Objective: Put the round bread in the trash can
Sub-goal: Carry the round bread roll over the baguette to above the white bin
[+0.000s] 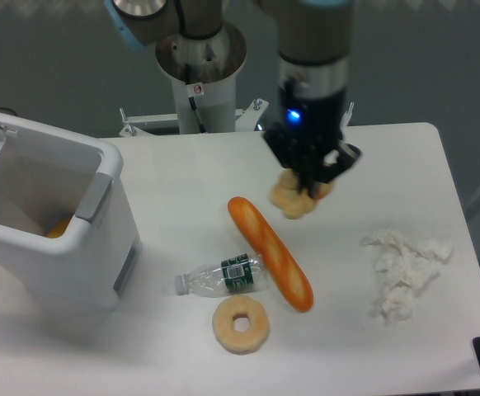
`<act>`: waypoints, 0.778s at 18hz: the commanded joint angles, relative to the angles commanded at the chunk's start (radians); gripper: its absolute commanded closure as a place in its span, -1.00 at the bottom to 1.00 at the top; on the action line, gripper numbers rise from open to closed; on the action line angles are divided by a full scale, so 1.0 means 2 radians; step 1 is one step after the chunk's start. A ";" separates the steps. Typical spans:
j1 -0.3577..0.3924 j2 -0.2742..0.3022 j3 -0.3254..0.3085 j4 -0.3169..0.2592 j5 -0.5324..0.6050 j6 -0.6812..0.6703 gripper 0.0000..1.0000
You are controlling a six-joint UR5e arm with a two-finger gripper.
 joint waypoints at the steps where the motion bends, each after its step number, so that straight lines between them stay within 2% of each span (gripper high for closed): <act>1: -0.008 0.005 -0.003 0.008 -0.011 -0.013 1.00; 4: -0.031 0.022 -0.017 0.028 -0.031 -0.046 1.00; 8: -0.091 0.025 -0.041 0.051 -0.034 -0.094 1.00; 10: -0.120 0.025 -0.052 0.053 -0.034 -0.111 1.00; 14: -0.152 0.022 -0.057 0.052 -0.037 -0.128 1.00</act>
